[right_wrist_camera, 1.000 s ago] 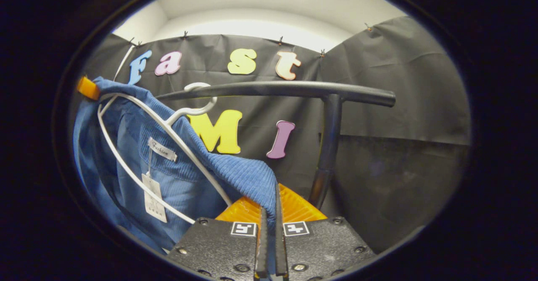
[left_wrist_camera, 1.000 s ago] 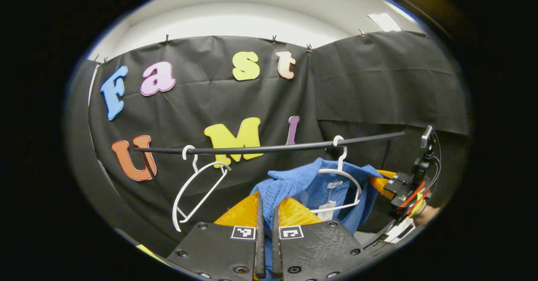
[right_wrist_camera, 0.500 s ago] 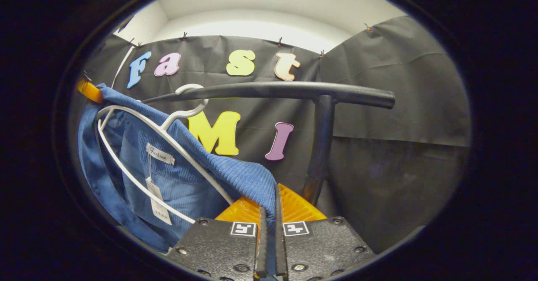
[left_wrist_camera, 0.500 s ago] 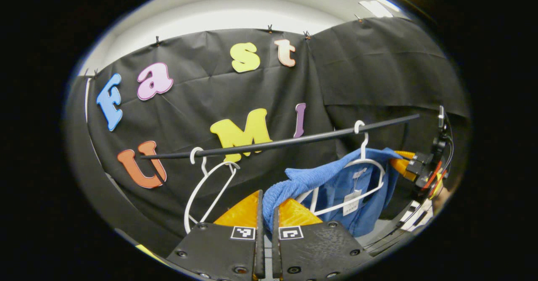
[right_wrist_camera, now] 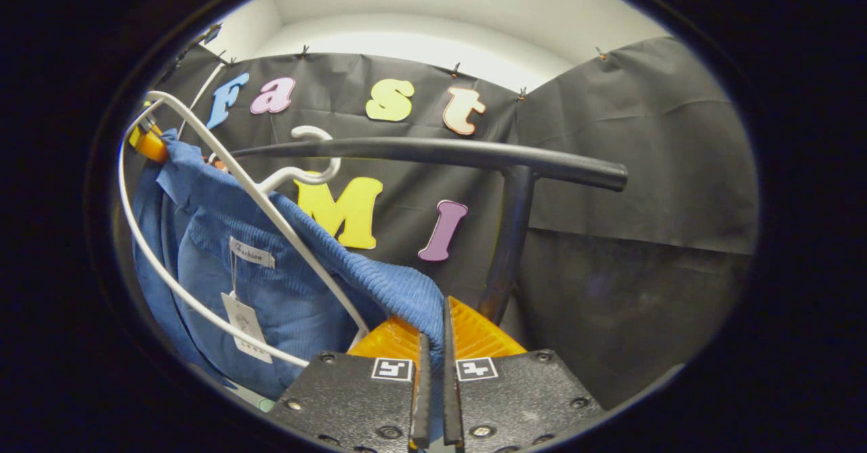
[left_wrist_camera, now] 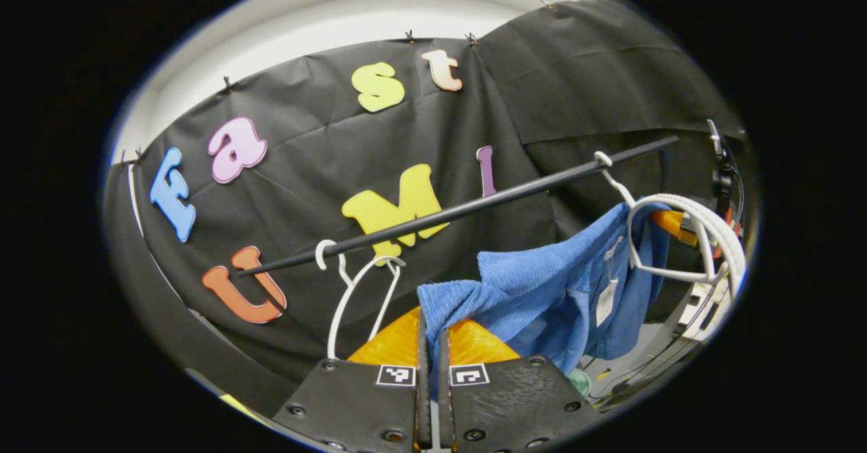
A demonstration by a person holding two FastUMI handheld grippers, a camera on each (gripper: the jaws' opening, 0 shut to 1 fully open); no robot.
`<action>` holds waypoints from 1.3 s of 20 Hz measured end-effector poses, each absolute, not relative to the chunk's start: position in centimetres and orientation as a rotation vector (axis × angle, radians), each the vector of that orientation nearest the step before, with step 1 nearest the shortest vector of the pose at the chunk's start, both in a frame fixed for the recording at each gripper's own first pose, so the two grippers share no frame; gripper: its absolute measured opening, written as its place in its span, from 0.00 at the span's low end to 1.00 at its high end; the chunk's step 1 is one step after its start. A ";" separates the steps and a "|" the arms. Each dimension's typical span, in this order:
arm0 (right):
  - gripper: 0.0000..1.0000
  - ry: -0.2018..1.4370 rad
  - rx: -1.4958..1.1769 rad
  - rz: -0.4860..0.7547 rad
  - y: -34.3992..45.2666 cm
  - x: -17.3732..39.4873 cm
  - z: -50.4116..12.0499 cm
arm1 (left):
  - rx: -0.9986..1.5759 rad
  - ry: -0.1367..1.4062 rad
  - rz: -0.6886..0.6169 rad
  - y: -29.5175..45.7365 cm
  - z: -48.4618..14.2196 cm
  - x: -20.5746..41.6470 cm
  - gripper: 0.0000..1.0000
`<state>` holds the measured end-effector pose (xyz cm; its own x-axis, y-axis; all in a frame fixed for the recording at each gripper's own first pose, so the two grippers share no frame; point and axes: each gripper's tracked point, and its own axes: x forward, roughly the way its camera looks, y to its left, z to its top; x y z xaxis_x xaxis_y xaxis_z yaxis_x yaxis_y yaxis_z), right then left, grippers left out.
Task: Grasp the clothes on the hanger with both hands and then place them into the laundry hamper below.
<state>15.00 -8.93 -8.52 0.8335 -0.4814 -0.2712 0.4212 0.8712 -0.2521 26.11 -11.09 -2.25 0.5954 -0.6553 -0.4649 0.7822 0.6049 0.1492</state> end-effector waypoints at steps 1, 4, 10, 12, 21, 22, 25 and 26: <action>0.11 0.350 -0.173 -0.482 -9.0 14.9 -9.1 | 0.347 0.401 -0.858 -11.4 -3.2 25.8 0.02; 0.10 0.381 -0.162 -0.485 -8.9 14.4 -10.3 | 0.315 0.443 -0.875 -12.7 -6.3 24.8 0.05; 0.10 0.435 -0.126 -0.485 -8.1 13.2 -12.3 | 0.171 0.496 -0.917 -14.8 -10.8 23.4 0.06; 0.10 0.449 -0.118 -0.484 -7.7 12.8 -12.9 | 0.135 0.501 -0.926 -15.2 -11.8 22.6 0.06; 0.10 0.566 -0.099 -0.473 -5.2 11.0 -18.2 | 0.055 0.577 -0.941 -17.4 -17.6 17.4 0.10; 0.10 0.579 -0.090 -0.470 -5.0 10.7 -18.8 | 0.054 0.587 -0.938 -17.3 -18.2 17.1 0.10; 0.10 0.609 -0.060 -0.460 -4.0 9.8 -20.2 | 0.031 0.604 -0.924 -17.2 -18.9 15.9 0.06; 0.10 0.614 -0.056 -0.456 -3.7 9.5 -20.4 | 0.027 0.606 -0.914 -17.1 -19.2 15.7 0.06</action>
